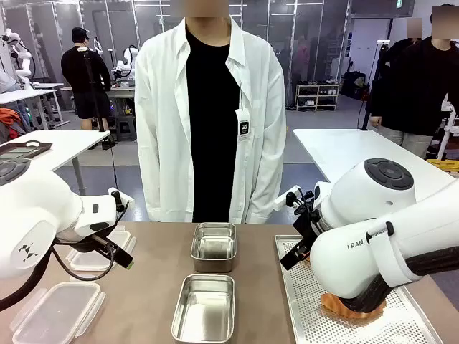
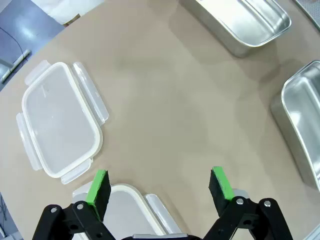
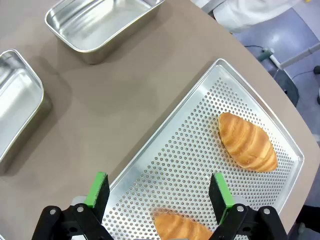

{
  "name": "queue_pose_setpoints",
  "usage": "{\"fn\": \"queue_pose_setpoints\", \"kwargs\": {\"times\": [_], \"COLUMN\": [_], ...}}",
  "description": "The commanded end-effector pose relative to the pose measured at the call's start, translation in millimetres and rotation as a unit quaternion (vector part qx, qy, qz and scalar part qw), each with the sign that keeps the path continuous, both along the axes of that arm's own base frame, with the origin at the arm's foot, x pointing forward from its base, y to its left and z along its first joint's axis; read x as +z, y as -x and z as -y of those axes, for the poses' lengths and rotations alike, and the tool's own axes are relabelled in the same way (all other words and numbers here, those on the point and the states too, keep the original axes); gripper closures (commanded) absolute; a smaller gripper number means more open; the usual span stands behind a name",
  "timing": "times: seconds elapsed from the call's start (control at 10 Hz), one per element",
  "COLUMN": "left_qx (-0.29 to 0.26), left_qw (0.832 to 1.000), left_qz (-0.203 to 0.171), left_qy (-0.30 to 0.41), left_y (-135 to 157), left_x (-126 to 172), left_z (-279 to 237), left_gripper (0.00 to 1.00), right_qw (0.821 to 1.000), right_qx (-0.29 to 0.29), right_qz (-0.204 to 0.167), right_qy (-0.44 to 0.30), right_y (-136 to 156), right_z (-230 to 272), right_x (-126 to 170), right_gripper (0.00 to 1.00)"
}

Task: Place the bread into the airtight container.
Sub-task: Pick up a Butter Roll and place it into an empty Airtight Container.

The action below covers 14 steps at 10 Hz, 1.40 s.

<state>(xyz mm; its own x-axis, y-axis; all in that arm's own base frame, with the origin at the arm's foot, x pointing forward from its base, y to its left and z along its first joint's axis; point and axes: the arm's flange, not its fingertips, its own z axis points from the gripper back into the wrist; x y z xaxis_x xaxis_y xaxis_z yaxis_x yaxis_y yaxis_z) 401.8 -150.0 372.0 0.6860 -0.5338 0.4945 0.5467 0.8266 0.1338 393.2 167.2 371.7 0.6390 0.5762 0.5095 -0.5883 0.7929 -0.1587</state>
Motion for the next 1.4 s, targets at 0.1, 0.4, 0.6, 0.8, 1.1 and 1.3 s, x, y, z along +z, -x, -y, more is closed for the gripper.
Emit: {"fn": "queue_pose_setpoints", "kwargs": {"times": [0.1, 0.4, 0.6, 0.8, 1.1, 1.3], "left_qx": [0.0, 0.0, 0.0, 0.0, -0.017, -0.014], "left_qw": [1.0, 1.0, 1.0, 1.0, 1.0, 0.999], "left_qz": [0.0, 0.0, 0.0, 0.0, -0.006, -0.028], "left_qy": [0.0, 0.0, 0.0, 0.0, 0.003, 0.04], "left_y": [0, 0, 0, 0, -12, -15], "left_x": [0, 0, 0, 0, 61, 166], "left_z": [0, 0, 0, 0, 3, -19], "left_gripper": [0.0, 0.0, 0.0, 0.0, 0.0, 0.0], "right_qw": [1.0, 1.0, 1.0, 1.0, 1.0, 0.999], "right_qx": [0.0, 0.0, 0.0, 0.0, 0.008, 0.01], "right_qz": [0.0, 0.0, 0.0, 0.0, 0.004, 0.001], "right_qy": [0.0, 0.0, 0.0, 0.0, -0.02, -0.042], "right_y": [0, 0, 0, 0, -6, 3], "right_z": [0, 0, 0, 0, 6, 31], "right_x": [0, 0, 0, 0, 63, 162], "right_gripper": [0.0, 0.0, 0.0, 0.0, 0.0, 0.0]}}
